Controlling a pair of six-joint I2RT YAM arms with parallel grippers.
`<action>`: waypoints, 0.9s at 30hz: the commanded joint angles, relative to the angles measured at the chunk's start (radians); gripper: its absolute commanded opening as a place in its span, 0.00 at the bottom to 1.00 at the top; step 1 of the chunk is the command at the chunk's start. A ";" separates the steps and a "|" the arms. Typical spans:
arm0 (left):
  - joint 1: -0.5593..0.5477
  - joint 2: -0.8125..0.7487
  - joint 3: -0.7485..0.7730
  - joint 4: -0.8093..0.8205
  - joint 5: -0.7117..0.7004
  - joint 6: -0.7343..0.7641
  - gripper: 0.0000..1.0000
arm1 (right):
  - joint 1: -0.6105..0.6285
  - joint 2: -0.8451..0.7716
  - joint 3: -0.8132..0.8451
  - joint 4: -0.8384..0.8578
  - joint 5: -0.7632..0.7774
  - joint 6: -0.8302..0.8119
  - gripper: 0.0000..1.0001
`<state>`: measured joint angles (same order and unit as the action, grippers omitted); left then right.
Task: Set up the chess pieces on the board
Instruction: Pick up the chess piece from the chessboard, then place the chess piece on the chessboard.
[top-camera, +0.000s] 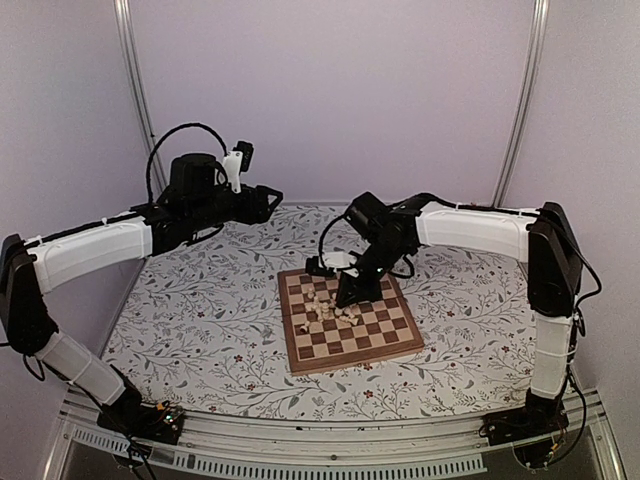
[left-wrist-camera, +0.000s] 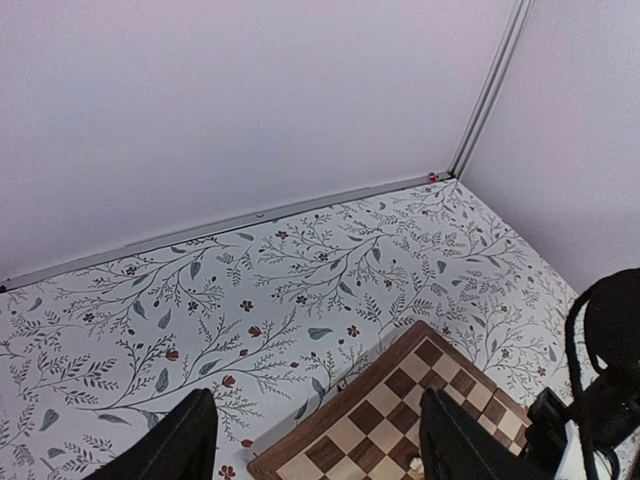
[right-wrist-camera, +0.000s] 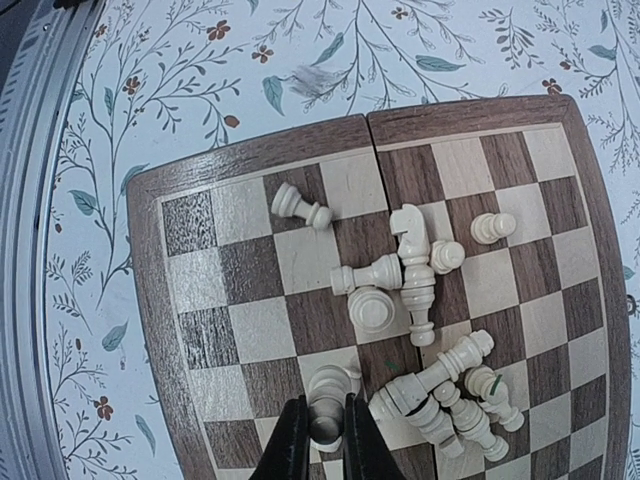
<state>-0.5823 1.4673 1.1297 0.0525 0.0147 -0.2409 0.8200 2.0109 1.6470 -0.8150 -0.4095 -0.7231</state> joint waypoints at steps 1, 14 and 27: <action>-0.008 0.003 0.030 -0.012 0.002 -0.002 0.71 | -0.028 -0.071 -0.055 0.002 -0.018 0.010 0.09; -0.007 0.005 0.036 -0.018 -0.001 0.009 0.70 | -0.188 -0.342 -0.395 0.160 -0.039 0.022 0.08; -0.007 0.030 0.045 -0.032 0.010 0.011 0.71 | -0.250 -0.430 -0.599 0.269 -0.040 0.021 0.09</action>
<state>-0.5823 1.4818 1.1461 0.0307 0.0154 -0.2390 0.5743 1.6001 1.0779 -0.5991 -0.4362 -0.7105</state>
